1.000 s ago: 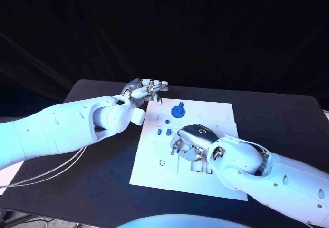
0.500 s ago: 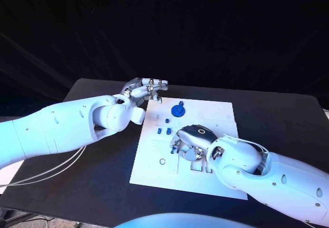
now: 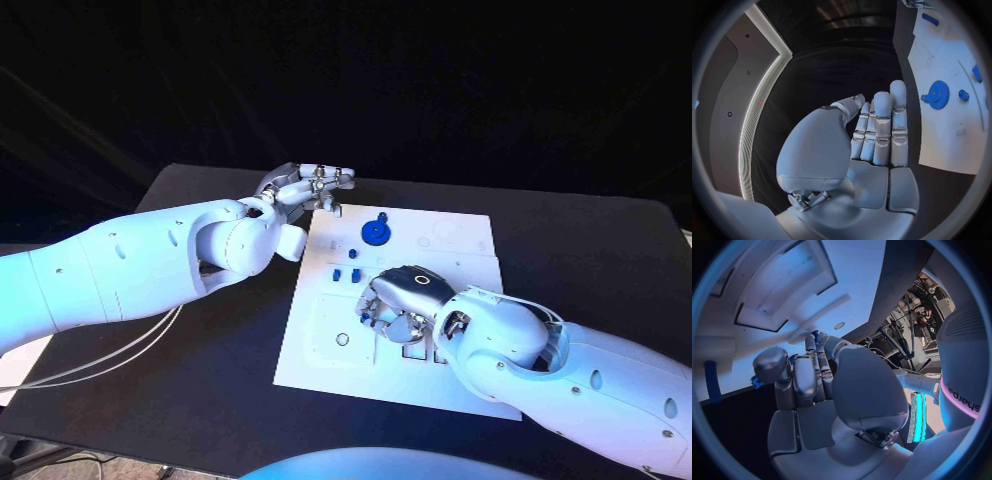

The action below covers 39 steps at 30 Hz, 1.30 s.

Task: Assemble the parts on the task board

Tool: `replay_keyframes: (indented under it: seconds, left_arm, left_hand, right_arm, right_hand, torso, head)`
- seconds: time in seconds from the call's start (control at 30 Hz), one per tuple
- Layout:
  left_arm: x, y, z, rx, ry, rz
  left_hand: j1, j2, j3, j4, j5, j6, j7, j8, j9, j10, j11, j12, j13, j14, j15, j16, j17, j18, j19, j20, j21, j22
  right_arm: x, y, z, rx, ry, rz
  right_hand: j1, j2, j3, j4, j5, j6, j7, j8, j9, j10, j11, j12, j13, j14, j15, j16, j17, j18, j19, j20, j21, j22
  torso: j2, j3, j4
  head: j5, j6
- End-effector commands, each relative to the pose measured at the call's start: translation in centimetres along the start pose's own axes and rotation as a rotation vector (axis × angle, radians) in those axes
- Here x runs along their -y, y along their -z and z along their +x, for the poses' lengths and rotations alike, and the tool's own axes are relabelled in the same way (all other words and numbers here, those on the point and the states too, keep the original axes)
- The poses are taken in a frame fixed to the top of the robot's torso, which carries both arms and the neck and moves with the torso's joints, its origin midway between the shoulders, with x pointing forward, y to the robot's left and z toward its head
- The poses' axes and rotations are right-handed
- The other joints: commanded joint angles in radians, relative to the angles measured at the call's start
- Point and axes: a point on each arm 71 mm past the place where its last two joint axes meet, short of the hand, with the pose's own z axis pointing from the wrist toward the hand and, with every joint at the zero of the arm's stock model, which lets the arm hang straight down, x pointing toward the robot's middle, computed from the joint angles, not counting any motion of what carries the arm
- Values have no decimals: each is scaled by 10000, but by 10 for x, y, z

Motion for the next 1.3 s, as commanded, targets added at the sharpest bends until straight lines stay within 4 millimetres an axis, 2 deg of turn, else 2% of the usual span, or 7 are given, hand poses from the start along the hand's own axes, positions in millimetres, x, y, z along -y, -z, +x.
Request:
replay_keyframes:
  seconds: [0.03,0.27,0.37,0.57,0.83,1.0,1.3]
  left_arm:
    - [1,0,2,-180,79,38]
    - [1,0,2,-187,81,13]
    - [0,0,2,-189,81,-2]
    - [0,0,2,-220,91,-28]
    - [1,1,0,-217,90,-9]
    - [1,1,-1,-214,88,-6]
    - [1,1,-2,-203,81,-15]
  left_hand:
    - [12,45,-62,13,-18,-48,-15,45,-8,-38,2,52,-4,-79,-8,-60,-10,111,-41,22,-36,-10]
    - [12,45,-62,13,-18,-48,-15,45,-8,-38,2,52,-4,-79,-8,-60,-10,111,-41,22,-36,-10]
    - [5,56,-78,18,-17,-59,-10,48,-13,-53,7,60,-6,-83,-3,-57,-19,110,-38,26,-49,-19]
    - [5,56,-78,18,-17,-59,-10,48,-13,-53,7,60,-6,-83,-3,-57,-19,110,-38,26,-49,-19]
    - [-90,36,-208,63,-27,-105,5,59,-31,-114,27,96,-12,-100,20,-40,-55,107,-25,47,-108,-61]
    - [-97,33,-220,66,-28,-107,5,61,-32,-117,28,100,-12,-101,21,-38,-58,107,-24,49,-113,-65]
    - [-97,33,-220,66,-28,-107,5,61,-32,-117,28,100,-12,-101,21,-38,-58,107,-24,49,-113,-65]
  right_arm:
    - [1,0,5,-362,220,60]
    - [4,0,3,91,244,292]
    - [4,1,1,416,225,336]
    - [5,9,-5,967,12,310]
    - [28,36,-31,1323,-298,977]
    - [58,53,-48,580,306,1849]
    - [80,62,-51,44,1025,2506]
  right_hand:
    - [-294,-100,-155,94,77,-259,114,-99,-84,-357,82,-85,-118,336,90,18,-14,77,-4,50,-24,-41]
    - [-553,-402,-875,160,-246,-1653,281,-96,-469,-1945,326,-57,-429,248,288,-93,-210,195,-298,227,-484,-714]
    - [-474,-392,-1235,156,-269,-2077,180,-87,-592,-2433,391,36,-399,154,331,-294,-470,239,-423,286,-678,-983]
    - [-340,-235,-1408,171,-136,-1976,255,-37,-592,-2317,349,316,-347,152,303,-326,-551,249,-419,303,-709,-1023]
    - [-202,-128,-1509,158,-91,-1677,86,10,-569,-1932,242,748,-335,193,239,-289,-568,231,-314,267,-642,-927]
    - [-402,-430,-2128,295,-112,-2019,-159,-92,-677,-2601,-42,601,-414,174,-258,-364,-674,263,-386,-153,-829,-1152]
    - [-101,-291,-2663,388,-122,-2010,-207,-56,-662,-2901,-64,699,-393,247,-262,-306,-643,246,-323,-196,-879,-1174]
  torso:
    - [-7,-3,0]
    - [-8,2,5]
    - [-2,9,3]
    - [1,6,8]
    - [-33,-28,-63]
    - [-59,-36,-118]
    - [-57,-29,-115]
  head:
    - [-5,0]
    - [-9,12]
    - [-9,24]
    - [-46,76]
    - [-188,173]
    - [-226,226]
    - [-238,278]
